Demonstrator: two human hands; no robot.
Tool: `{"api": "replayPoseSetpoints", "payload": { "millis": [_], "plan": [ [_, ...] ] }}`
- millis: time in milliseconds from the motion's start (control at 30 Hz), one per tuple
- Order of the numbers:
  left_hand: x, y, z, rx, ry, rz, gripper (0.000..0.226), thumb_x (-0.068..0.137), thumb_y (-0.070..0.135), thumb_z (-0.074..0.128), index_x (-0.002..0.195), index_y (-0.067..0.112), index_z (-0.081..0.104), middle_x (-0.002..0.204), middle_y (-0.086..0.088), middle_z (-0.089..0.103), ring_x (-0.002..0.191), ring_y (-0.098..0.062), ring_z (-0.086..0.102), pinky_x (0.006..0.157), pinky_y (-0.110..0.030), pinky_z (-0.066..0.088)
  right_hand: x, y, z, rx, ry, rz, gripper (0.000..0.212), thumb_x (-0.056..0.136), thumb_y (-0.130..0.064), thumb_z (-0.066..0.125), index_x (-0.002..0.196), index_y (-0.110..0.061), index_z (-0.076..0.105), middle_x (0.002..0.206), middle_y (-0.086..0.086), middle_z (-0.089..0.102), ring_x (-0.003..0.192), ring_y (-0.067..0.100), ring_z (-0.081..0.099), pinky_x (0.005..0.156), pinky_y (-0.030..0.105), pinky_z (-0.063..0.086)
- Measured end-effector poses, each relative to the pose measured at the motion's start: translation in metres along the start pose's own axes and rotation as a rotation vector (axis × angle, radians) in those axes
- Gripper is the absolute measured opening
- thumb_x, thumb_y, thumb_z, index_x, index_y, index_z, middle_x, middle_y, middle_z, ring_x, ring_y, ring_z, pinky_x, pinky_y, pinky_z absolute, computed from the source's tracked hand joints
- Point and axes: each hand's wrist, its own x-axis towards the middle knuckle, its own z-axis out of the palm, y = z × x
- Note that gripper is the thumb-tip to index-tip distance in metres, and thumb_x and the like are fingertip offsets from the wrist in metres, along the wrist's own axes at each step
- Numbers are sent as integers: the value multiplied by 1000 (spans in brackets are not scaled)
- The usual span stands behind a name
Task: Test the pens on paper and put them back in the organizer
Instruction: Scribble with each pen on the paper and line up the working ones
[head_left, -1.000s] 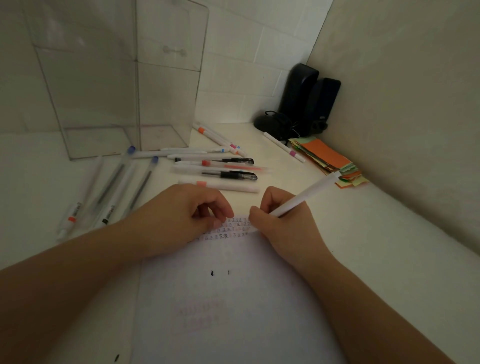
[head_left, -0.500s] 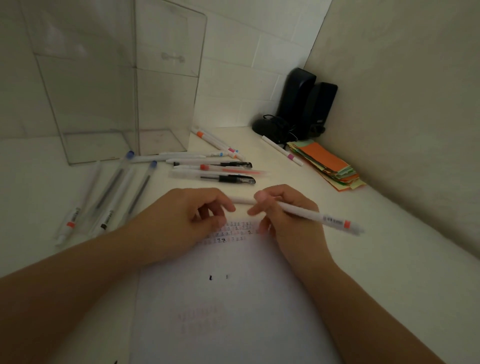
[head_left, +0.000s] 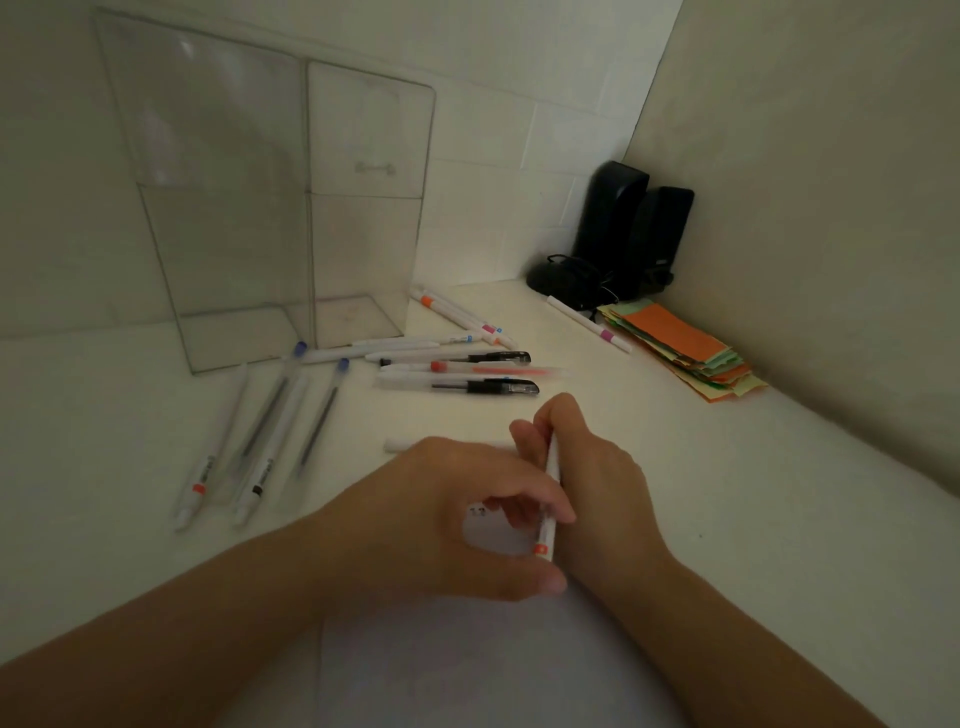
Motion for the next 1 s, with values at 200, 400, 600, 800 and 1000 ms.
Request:
{"api": "replayPoseSetpoints", "payload": {
  "millis": [200,400,600,800,1000],
  "plan": [
    [-1,-16,-23,158,189,-71,39,59,62,65,91,42,59,83,25,60,81,7,56,72,-4,40,5,12,4,70,86,61,67,86,-33,60,134,-50,17,87,-16,51,77,4,51,73,20,42],
    [-11,-33,-46,530,204,-547,58,51,86,30,70,35,49,64,14,52,60,0,48,56,-20,39,10,22,9,-177,-82,7,32,92,-43,43,123,-41,53,108,-14,44,101,3,28,80,23,17],
    [-16,-49,-51,726,229,-620,44,82,63,36,58,29,49,56,11,47,60,-5,48,63,-24,38,11,24,9,-126,-54,36,24,91,-39,49,109,-37,64,94,-14,44,92,4,31,74,23,17],
    [-17,-61,-49,764,243,-460,32,80,52,46,60,28,52,73,9,50,78,-14,42,71,-30,34,13,24,3,107,61,158,14,91,-32,50,99,-33,62,84,-21,46,85,3,41,70,14,31],
    [-20,-54,-52,901,222,-763,35,87,52,38,63,29,48,74,8,47,80,-14,40,77,-31,35,16,28,1,216,99,243,8,91,-30,51,94,-33,58,83,-20,50,79,0,45,64,8,30]
  ]
}}
